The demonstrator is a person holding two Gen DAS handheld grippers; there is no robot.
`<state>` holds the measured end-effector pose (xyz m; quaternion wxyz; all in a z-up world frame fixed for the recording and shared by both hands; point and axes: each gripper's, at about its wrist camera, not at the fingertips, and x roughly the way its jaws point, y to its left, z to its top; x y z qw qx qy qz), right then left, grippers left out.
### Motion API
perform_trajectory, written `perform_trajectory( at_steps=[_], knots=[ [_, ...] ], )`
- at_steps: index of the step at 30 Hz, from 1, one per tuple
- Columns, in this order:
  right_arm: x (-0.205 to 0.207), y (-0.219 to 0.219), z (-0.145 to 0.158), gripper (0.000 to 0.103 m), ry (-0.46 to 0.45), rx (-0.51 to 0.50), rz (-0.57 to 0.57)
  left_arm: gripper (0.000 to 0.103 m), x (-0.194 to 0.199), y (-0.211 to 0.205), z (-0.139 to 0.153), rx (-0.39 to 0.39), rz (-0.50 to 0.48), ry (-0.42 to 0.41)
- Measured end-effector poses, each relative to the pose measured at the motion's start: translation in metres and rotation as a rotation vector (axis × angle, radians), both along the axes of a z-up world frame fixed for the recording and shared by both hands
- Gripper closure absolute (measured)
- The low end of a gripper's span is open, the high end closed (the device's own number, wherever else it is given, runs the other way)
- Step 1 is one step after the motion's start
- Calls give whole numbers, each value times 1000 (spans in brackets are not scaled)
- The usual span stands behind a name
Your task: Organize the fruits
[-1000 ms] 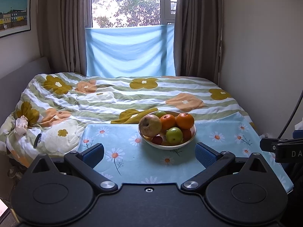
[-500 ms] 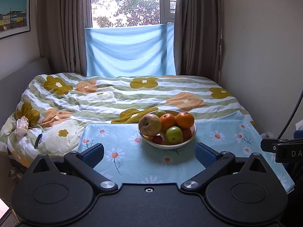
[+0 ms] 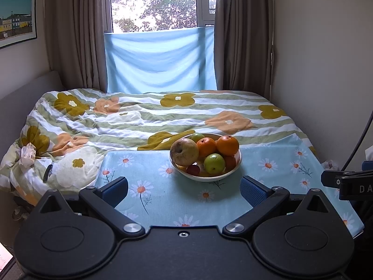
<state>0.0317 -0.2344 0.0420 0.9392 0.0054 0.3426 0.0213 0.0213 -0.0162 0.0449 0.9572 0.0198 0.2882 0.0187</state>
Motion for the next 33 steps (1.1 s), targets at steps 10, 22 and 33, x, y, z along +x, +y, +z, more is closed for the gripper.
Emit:
perform_trajectory(
  at_steps=[10,22,33],
  knots=[
    [0,-1,0,0,1,0,0,0,0,0,1,-1,0,1],
    [-1,-2,0,0,-2,0,-3,0,-2,0,1,0,-3,1],
    [-3,-2,1,0,-5,1,-5,0,-7,-2,4,-14,11,-32]
  ],
)
